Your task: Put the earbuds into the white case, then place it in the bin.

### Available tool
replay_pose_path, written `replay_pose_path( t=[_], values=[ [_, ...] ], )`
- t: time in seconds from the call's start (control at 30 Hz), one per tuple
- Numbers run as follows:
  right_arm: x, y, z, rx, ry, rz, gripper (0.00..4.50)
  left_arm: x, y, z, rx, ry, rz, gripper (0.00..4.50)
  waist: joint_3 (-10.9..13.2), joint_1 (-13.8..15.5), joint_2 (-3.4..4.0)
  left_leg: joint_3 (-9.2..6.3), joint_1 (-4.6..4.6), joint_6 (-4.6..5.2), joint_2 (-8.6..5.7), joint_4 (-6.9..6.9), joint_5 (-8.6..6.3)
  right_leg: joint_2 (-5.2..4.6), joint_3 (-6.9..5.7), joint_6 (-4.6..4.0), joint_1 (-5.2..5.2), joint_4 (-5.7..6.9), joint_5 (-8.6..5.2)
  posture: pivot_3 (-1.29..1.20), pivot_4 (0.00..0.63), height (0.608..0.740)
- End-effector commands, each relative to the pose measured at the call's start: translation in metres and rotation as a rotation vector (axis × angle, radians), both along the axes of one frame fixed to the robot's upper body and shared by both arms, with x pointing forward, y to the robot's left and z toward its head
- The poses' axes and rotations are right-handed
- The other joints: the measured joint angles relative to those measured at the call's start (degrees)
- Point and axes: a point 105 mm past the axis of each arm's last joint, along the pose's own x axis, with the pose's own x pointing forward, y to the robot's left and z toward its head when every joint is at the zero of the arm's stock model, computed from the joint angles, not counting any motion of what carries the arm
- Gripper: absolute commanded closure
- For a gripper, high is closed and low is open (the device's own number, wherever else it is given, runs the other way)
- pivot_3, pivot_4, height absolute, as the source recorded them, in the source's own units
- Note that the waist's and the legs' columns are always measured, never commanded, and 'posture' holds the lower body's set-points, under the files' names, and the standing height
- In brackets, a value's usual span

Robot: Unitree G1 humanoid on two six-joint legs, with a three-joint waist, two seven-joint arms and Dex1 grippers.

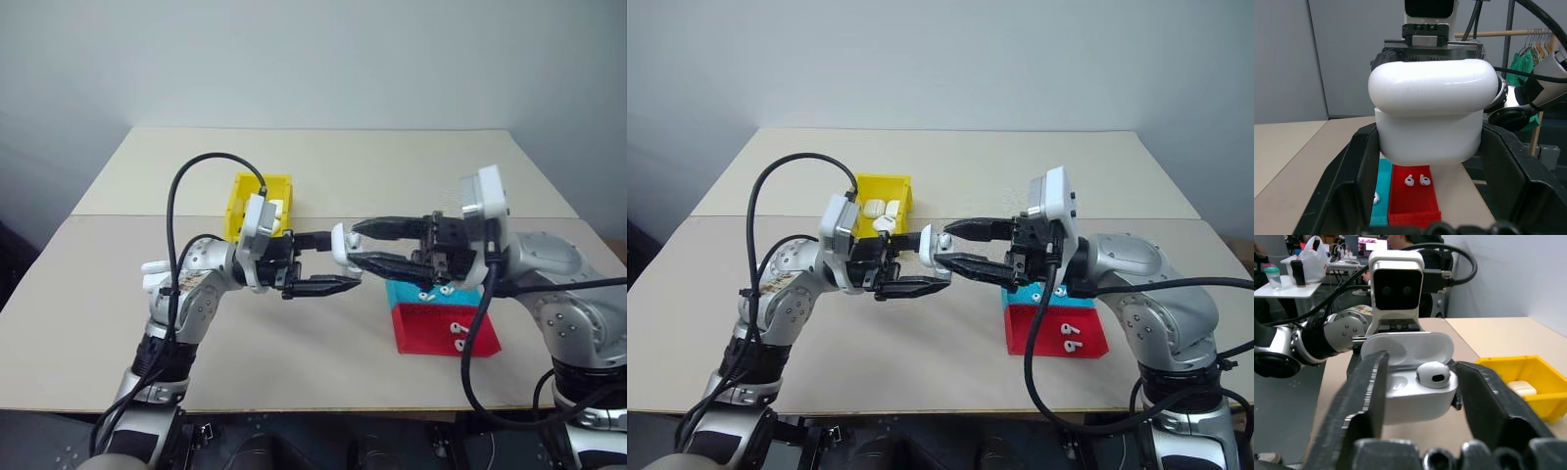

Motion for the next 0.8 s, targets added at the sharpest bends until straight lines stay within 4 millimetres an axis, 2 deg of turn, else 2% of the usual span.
replay_pose_path(
  t=[0.03, 0.1, 0.5, 0.67, 0.8],
  values=[
    [-0.003, 0.001, 0.002, -0.011, -0.022, 0.010, 0.52, -0.003, -0.001, 0.017, -0.046, -0.071, -0.011, 1.73, 0.0, 0.0, 0.00, 0.00, 0.00, 0.00, 0.00, 0.00, 0.00, 0.00, 0.00, 0.00, 0.00, 0.00, 0.00, 0.00, 0.150, 0.740],
    [-0.003, 0.000, 0.003, -0.008, -0.023, 0.005, 0.05, -0.003, 0.000, 0.017, -0.049, -0.071, -0.010, 1.73, 0.0, 0.0, 0.00, 0.00, 0.00, 0.00, 0.00, 0.00, 0.00, 0.00, 0.00, 0.00, 0.00, 0.01, 0.00, 0.00, 0.150, 0.740],
    [0.016, -0.034, 0.026, -0.017, -0.077, -0.111, 0.05, -0.003, 0.013, 0.011, -0.034, -0.062, 0.037, 1.73, 0.0, 0.0, 0.00, 0.00, 0.01, 0.00, 0.00, 0.00, 0.00, 0.00, 0.00, 0.00, 0.01, 0.00, 0.00, 0.00, 0.150, 0.740],
    [0.020, -0.039, 0.025, -0.064, -0.087, -0.127, 0.05, -0.004, 0.019, 0.011, -0.033, -0.065, 0.067, 1.73, 0.0, 0.0, -0.01, 0.01, -0.01, 0.00, 0.00, -0.01, 0.00, 0.00, 0.00, 0.00, 0.00, -0.02, 0.00, 0.00, 0.150, 0.740],
    [0.029, -0.051, 0.014, -0.240, -0.109, -0.177, 0.05, -0.006, 0.024, 0.013, -0.033, -0.068, 0.072, 1.73, 0.0, 0.0, -0.01, 0.02, 0.00, 0.00, 0.01, 0.00, 0.00, -0.01, 0.01, 0.00, -0.01, -0.01, 0.00, 0.00, 0.150, 0.740]
  ],
)
